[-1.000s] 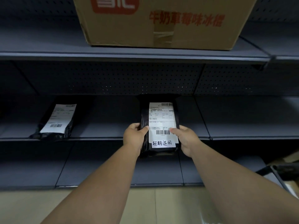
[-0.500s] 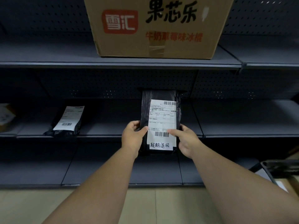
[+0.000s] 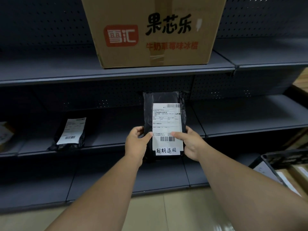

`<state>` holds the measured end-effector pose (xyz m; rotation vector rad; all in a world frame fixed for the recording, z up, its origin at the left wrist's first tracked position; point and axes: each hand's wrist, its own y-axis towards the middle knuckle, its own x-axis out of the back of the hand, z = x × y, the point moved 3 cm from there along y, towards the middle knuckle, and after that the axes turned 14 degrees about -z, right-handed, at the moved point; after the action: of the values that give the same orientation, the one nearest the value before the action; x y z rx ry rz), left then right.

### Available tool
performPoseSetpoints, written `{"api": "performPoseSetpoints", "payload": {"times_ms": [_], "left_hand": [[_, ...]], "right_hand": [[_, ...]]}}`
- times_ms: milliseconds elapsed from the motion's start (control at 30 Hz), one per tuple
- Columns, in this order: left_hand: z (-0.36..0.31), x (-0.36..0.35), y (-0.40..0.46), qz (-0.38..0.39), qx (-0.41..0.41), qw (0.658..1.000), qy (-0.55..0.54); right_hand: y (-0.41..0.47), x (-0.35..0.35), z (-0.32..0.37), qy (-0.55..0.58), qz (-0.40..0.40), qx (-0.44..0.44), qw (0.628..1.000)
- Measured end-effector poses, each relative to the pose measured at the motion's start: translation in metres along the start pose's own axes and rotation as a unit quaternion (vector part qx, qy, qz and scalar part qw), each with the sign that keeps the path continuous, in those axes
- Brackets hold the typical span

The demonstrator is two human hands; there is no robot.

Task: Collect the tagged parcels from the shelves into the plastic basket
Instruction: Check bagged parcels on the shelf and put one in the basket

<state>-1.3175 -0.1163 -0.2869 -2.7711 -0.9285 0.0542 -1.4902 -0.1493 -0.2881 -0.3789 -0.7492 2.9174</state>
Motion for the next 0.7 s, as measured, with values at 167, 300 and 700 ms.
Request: {"api": "performPoseSetpoints", "payload": {"times_ms": [167, 300, 700], "left_hand": [[-0.011, 0.007, 0.001, 0.039, -0.019, 0.999, 0.025], [-0.016, 0.009, -0.002, 0.063, -0.049, 0.995, 0.056], [-0.050, -0.043, -0.057, 0.135, -0.359, 0.875, 0.295]], "right_hand": [[-0.013, 0.000, -0.008, 0.037, -0.023, 0.009, 0.999], [-0.024, 0.006, -0.012, 0.055, -0.047, 0.018, 0.997], [-0.081, 0.086, 0.000, 0.115, -0.174, 0.089, 0.974]]}}
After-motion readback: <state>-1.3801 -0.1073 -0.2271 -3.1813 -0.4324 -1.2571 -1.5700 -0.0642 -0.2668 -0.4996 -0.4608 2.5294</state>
